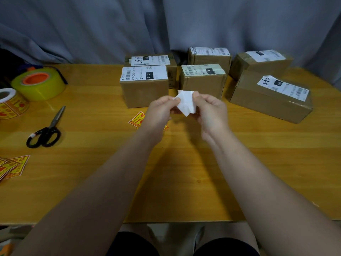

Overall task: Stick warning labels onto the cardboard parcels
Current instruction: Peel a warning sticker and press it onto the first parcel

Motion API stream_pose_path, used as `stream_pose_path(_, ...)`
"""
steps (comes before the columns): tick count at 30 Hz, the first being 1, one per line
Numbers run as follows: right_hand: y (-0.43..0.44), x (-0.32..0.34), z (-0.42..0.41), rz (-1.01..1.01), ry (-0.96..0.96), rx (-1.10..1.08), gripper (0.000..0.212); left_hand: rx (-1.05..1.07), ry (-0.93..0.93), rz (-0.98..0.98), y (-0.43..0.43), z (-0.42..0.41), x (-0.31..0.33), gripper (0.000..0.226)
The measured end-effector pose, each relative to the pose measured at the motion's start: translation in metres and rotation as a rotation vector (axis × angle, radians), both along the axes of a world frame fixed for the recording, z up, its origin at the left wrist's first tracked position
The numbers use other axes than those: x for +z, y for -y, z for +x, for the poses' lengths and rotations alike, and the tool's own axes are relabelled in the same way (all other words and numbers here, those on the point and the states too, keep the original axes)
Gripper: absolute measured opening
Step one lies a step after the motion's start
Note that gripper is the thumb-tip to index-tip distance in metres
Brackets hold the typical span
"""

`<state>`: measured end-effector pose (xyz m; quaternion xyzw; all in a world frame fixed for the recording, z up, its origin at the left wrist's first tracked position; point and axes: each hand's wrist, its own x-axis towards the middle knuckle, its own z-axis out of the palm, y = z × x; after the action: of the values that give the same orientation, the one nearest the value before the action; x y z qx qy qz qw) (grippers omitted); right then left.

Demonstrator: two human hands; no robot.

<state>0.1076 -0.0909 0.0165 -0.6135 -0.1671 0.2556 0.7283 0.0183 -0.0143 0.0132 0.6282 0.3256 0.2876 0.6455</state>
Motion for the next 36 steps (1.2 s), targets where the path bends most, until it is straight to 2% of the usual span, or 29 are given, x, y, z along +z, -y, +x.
stream_pose_path(4, 0.009, 0.002, 0.004, -0.017, 0.288, 0.049, 0.015, -0.034, -0.134, 0.064, -0.011, 0.001, 0.012, 0.017)
stream_pose_path(6, 0.011, 0.004, 0.006, -0.027, 0.359, 0.084, 0.013, -0.1, -0.12, 0.222, -0.009, -0.003, 0.014, 0.025)
stream_pose_path(9, 0.01, 0.001, 0.007, -0.014, 0.333, 0.139, 0.011, -0.111, -0.083, 0.375, -0.008, -0.01, 0.012, 0.02)
stream_pose_path(11, 0.011, -0.001, 0.009, 0.033, 0.183, 0.196, 0.01, -0.116, -0.064, 0.384, -0.01, -0.009, 0.012, 0.019)
stream_pose_path(13, 0.013, -0.001, 0.011, 0.097, -0.013, 0.281, 0.026, -0.124, -0.081, 0.408, -0.013, -0.009, 0.011, 0.018)
stream_pose_path(14, 0.014, -0.001, 0.013, 0.104, -0.053, 0.308, 0.033, -0.127, -0.093, 0.43, -0.013, -0.009, 0.011, 0.017)
stream_pose_path(15, 0.015, -0.001, 0.013, 0.087, -0.027, 0.316, 0.032, -0.132, -0.108, 0.457, -0.012, -0.01, 0.01, 0.016)
stream_pose_path(18, 0.013, -0.002, 0.009, -0.013, 0.203, 0.273, 0.012, -0.158, -0.137, 0.531, -0.009, -0.009, 0.01, 0.015)
stream_pose_path(20, 0.011, -0.002, 0.008, -0.04, 0.262, 0.241, 0.008, -0.163, -0.145, 0.561, -0.007, -0.008, 0.01, 0.015)
stream_pose_path(24, 0.009, 0.003, 0.008, -0.092, 0.194, 0.203, 0.011, -0.16, -0.092, 0.444, -0.007, -0.009, 0.007, 0.018)
stream_pose_path(28, 0.007, 0.008, 0.007, -0.091, 0.019, 0.14, 0.016, -0.138, -0.053, 0.296, -0.004, -0.008, 0.007, 0.015)
stream_pose_path(36, 0.001, 0.009, 0.01, -0.06, -0.291, 0.048, 0.015, -0.073, -0.013, 0.158, -0.001, -0.008, 0.004, 0.018)
